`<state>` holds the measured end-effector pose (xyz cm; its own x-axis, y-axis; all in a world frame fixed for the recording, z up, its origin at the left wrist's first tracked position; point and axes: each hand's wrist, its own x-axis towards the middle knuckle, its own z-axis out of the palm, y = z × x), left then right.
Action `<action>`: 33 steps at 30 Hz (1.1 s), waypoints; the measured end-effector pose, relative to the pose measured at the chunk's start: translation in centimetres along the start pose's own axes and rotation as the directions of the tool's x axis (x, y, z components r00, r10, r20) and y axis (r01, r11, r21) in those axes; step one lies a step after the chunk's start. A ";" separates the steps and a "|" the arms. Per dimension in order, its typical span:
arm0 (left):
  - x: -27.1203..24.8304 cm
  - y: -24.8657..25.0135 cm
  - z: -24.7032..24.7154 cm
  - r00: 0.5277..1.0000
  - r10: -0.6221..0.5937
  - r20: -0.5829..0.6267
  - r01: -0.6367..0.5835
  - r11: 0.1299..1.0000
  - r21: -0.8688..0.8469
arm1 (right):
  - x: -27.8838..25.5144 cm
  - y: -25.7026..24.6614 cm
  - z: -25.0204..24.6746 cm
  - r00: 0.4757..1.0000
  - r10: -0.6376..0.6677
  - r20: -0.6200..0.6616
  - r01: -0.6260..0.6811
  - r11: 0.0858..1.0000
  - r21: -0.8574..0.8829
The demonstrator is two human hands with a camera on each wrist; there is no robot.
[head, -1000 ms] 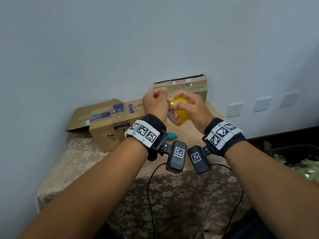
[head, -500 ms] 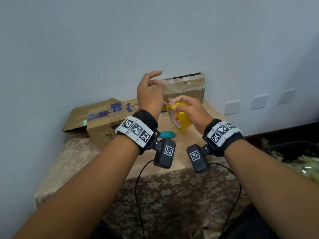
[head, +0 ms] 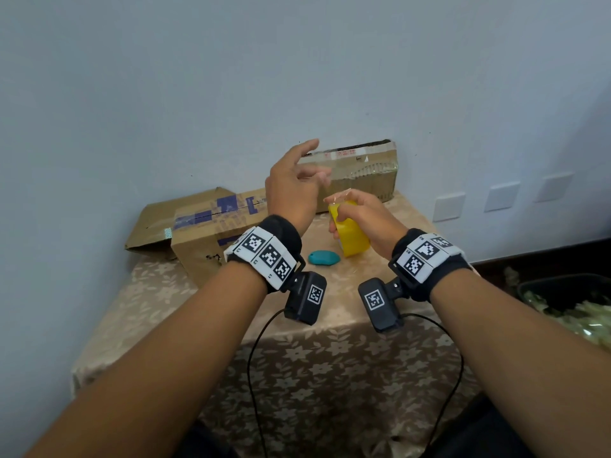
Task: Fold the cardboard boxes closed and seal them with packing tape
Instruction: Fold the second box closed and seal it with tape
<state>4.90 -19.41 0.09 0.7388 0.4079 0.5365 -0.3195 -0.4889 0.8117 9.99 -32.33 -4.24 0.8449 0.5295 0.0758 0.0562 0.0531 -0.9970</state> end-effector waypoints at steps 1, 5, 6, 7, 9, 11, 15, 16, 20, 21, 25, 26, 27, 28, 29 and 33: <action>0.1 -0.1 0.0 1.000 0.002 -0.012 -0.002 1.000 -0.013 | 0.0 0.0 0.0 1.000 0.021 0.011 -0.021 1.000 0.009; 0.0 -0.3 -0.1 0.999 0.021 -0.038 -0.022 0.999 -0.044 | 0.0 0.1 0.1 0.993 0.093 0.066 -0.100 0.989 0.110; 0.0 -0.2 -0.1 0.999 0.028 -0.042 -0.030 0.999 -0.044 | 0.0 0.1 0.1 0.991 0.106 0.082 -0.116 0.985 0.129; -0.1 -0.2 -0.1 0.998 0.038 -0.046 -0.040 0.998 -0.043 | -0.1 0.0 0.2 0.989 0.116 0.095 -0.128 0.982 0.140; -0.1 0.0 -0.2 0.997 0.057 -0.056 -0.061 0.996 -0.061 | -0.3 -0.3 0.3 0.985 0.127 0.113 -0.143 0.978 0.149; 0.0 0.2 -0.3 0.996 0.074 -0.056 -0.078 0.993 -0.084 | -0.3 -0.5 0.3 0.985 0.128 0.117 -0.144 0.980 0.139; -0.1 0.5 -0.4 0.993 0.105 -0.049 -0.109 0.989 -0.097 | -0.5 -0.7 0.3 0.989 0.108 0.102 -0.121 0.985 0.123; -0.1 0.5 -0.5 0.992 0.113 -0.052 -0.118 0.987 -0.110 | -0.5 -0.6 0.3 0.991 0.104 0.088 -0.115 0.986 0.119; 0.0 0.9 -0.4 0.991 0.122 -0.054 -0.129 0.981 -0.144 | -0.4 -0.4 -0.2 0.998 0.063 0.019 -0.064 0.996 0.069; 0.1 1.0 -0.4 0.993 0.105 -0.060 -0.113 0.981 -0.158 | -0.5 -0.4 -0.3 0.999 0.043 0.014 -0.043 0.997 0.056; 0.7 0.7 -0.5 0.998 0.002 -0.067 -0.014 0.986 -0.166 | -0.9 -0.4 -0.5 0.999 -0.013 0.044 0.010 0.998 0.066; 0.9 0.5 -0.7 0.998 -0.020 -0.061 0.010 0.987 -0.159 | -0.9 -0.3 -0.5 0.998 -0.015 0.059 0.010 0.997 0.076; 1.0 0.3 -0.8 0.998 -0.038 -0.058 0.029 0.988 -0.150 | -1.0 -0.3 -0.5 0.997 -0.015 0.073 0.009 0.997 0.078; 1.0 0.1 -1.0 0.997 -0.046 -0.060 0.037 0.989 -0.141 | -1.0 -0.3 -0.5 0.996 -0.014 0.084 0.008 0.998 0.068; 1.0 -0.1 -1.1 0.996 -0.050 -0.068 0.041 0.990 -0.133 | -1.0 -0.3 -0.5 0.996 -0.012 0.093 0.007 0.999 0.052; 1.3 -0.7 -1.3 0.991 -0.068 -0.118 0.054 0.992 -0.116 | -0.7 -0.4 -0.4 0.990 -0.002 0.139 0.000 1.000 0.015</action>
<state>5.33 -17.49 0.54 0.6837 0.5280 0.5039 -0.3460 -0.3735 0.8607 9.60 -33.02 -3.87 0.7627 0.6420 0.0787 0.0480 0.0652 -0.9967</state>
